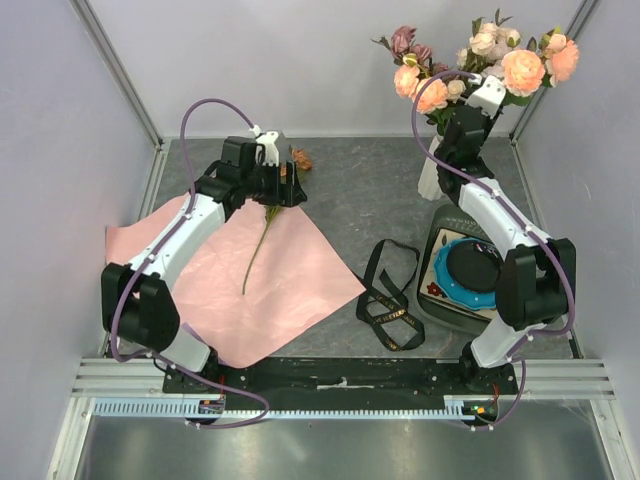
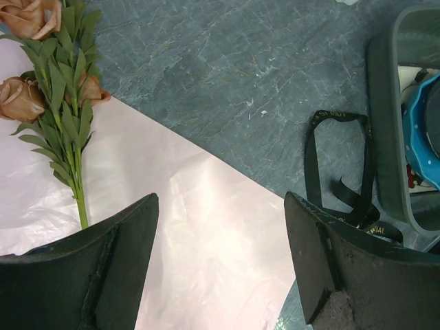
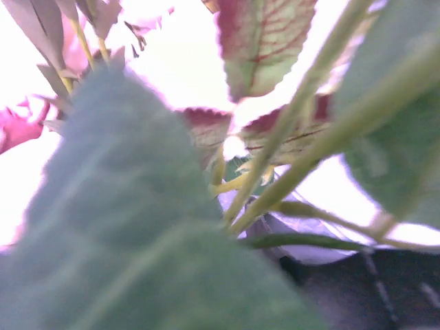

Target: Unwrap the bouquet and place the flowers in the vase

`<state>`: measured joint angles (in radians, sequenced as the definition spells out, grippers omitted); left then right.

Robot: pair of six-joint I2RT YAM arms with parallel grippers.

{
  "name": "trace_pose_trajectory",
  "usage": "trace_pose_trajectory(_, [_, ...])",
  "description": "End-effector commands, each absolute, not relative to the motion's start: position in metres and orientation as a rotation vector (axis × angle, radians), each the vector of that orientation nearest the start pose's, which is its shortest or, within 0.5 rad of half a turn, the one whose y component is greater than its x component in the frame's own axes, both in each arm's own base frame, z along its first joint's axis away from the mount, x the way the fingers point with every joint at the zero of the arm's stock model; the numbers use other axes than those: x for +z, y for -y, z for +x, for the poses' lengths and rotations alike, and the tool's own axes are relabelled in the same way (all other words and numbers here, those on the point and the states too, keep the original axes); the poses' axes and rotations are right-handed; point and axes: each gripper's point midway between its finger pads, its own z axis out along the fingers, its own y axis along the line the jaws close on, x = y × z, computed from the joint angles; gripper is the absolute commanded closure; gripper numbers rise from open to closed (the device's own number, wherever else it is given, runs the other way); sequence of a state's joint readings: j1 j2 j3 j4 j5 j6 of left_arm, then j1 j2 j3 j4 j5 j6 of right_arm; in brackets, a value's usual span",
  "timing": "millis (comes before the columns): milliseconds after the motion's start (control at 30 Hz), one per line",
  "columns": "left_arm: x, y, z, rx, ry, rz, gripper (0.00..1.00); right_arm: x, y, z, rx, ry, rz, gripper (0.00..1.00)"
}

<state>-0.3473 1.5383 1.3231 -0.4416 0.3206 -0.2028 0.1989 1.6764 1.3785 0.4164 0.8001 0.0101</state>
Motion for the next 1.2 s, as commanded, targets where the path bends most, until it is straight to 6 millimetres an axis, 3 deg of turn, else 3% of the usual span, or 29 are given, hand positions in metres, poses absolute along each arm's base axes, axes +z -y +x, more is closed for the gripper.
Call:
trace_pose_trajectory(0, [0.22, 0.199, 0.393, -0.642, -2.229, 0.274, 0.2, 0.337, 0.024, 0.5, -0.409, -1.502, 0.504, 0.42])
trace_pose_trajectory(33, [0.218, 0.198, 0.393, -0.64, -2.24, 0.271, 0.2, 0.337, 0.024, 0.498, -0.405, -1.514, 0.502, 0.3])
trace_pose_trajectory(167, [0.207, 0.19, 0.399, -0.606, -2.279, 0.232, 0.19, 0.344, 0.017, 0.489, -0.351, -1.564, 0.5, 0.08])
trace_pose_trajectory(233, [0.195, 0.183, 0.402, -0.551, -2.324, 0.206, 0.19, 0.336, 0.014, 0.484, -0.335, -1.617, 0.502, 0.02])
trace_pose_trajectory(467, [0.144, 0.143, 0.418, -0.312, -2.491, 0.102, 0.2, 0.325, 0.002, 0.448, -0.195, -1.685, 0.504, 0.02])
trace_pose_trajectory(700, [0.087, 0.117, 0.426, -0.121, -2.654, 0.093, 0.25, 0.297, -0.019, 0.427, -0.101, -1.781, 0.442, 0.02])
trace_pose_trajectory(867, [0.05, 0.113, 0.425, -0.058, -2.747, 0.115, 0.36, 0.276, -0.06, 0.417, -0.015, -1.849, 0.358, 0.02])
trace_pose_trajectory(1000, [0.033, 0.117, 0.423, -0.076, -2.797, 0.13, 0.51, 0.261, -0.096, 0.404, 0.041, -1.896, 0.262, 0.02])
trace_pose_trajectory(1067, [0.032, 0.118, 0.423, -0.084, -2.803, 0.141, 0.63, 0.254, -0.12, 0.395, 0.092, -1.915, 0.201, 0.02])
trace_pose_trajectory(1167, [0.037, 0.118, 0.427, -0.073, -2.794, 0.132, 0.92, 0.245, -0.151, 0.385, 0.168, -1.946, 0.121, 0.02])
